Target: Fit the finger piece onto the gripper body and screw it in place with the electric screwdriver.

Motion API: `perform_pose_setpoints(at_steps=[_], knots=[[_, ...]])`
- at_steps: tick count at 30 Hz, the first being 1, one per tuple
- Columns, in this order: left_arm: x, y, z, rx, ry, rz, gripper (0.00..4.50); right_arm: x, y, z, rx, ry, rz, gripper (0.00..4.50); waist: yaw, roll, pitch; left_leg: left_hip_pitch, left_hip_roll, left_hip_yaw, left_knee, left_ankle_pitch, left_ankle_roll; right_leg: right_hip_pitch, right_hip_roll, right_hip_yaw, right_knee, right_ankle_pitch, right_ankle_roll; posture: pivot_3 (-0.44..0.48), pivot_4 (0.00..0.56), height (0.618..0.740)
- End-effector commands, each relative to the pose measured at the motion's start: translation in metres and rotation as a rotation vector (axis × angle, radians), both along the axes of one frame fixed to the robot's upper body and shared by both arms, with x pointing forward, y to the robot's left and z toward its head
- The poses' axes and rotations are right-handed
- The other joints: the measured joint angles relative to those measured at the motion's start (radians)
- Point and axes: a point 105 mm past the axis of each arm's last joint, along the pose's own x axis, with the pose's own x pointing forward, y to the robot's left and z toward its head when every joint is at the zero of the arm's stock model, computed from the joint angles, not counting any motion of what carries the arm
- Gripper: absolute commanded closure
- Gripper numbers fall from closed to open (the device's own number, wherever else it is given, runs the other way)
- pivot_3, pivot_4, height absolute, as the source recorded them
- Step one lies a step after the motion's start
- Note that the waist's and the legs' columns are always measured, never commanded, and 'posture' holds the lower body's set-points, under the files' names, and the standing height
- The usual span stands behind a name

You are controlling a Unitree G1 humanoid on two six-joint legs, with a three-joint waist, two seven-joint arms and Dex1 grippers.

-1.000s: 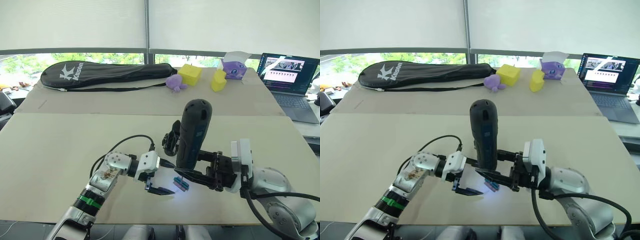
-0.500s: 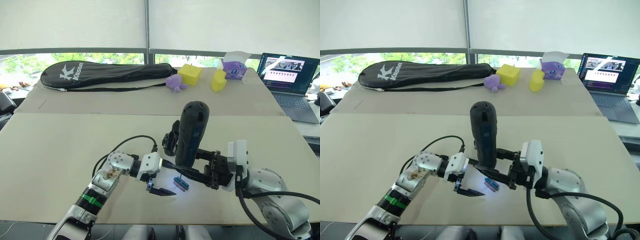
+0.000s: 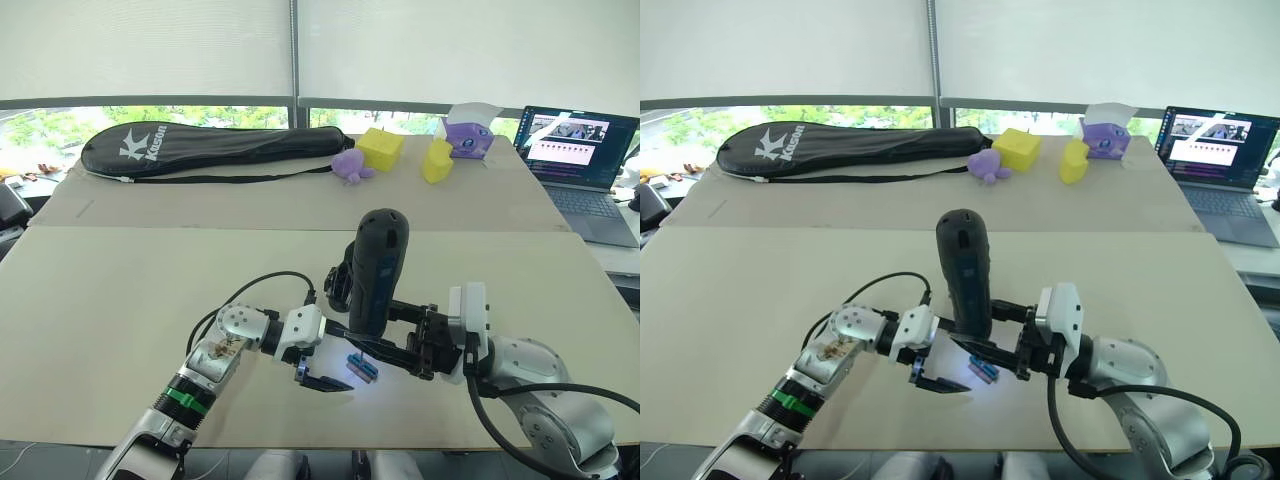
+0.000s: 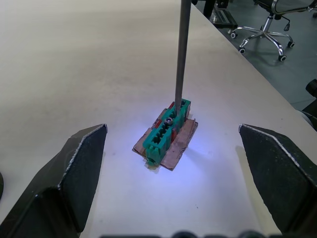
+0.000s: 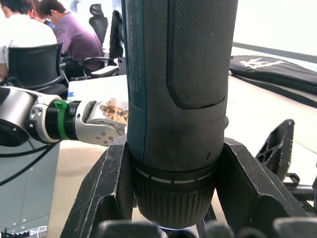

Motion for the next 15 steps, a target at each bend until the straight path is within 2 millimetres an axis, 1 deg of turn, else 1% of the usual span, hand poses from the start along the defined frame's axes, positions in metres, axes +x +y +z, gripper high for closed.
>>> perform_pose_setpoints(at_steps=[1,15], knots=[[-0.0002,-0.0052,0.0061,-0.020,-0.042,-0.020,0.00,-0.0044,0.0009,0.0152,0.033,-0.081,0.014,2.58,0.000,0.000,0.000,0.000,0.000,0.000,0.000,0.000,0.000,0.000,0.000,0.000,0.000,0.000,0.000,0.000,0.150,0.740],[-0.0002,-0.0063,0.0048,-0.022,-0.044,-0.024,0.00,-0.0014,0.0002,0.0158,0.034,-0.079,-0.001,2.58,0.000,0.000,0.000,0.000,0.000,0.000,0.000,0.000,0.000,0.000,0.000,0.000,0.000,0.000,0.000,0.000,0.150,0.740]])
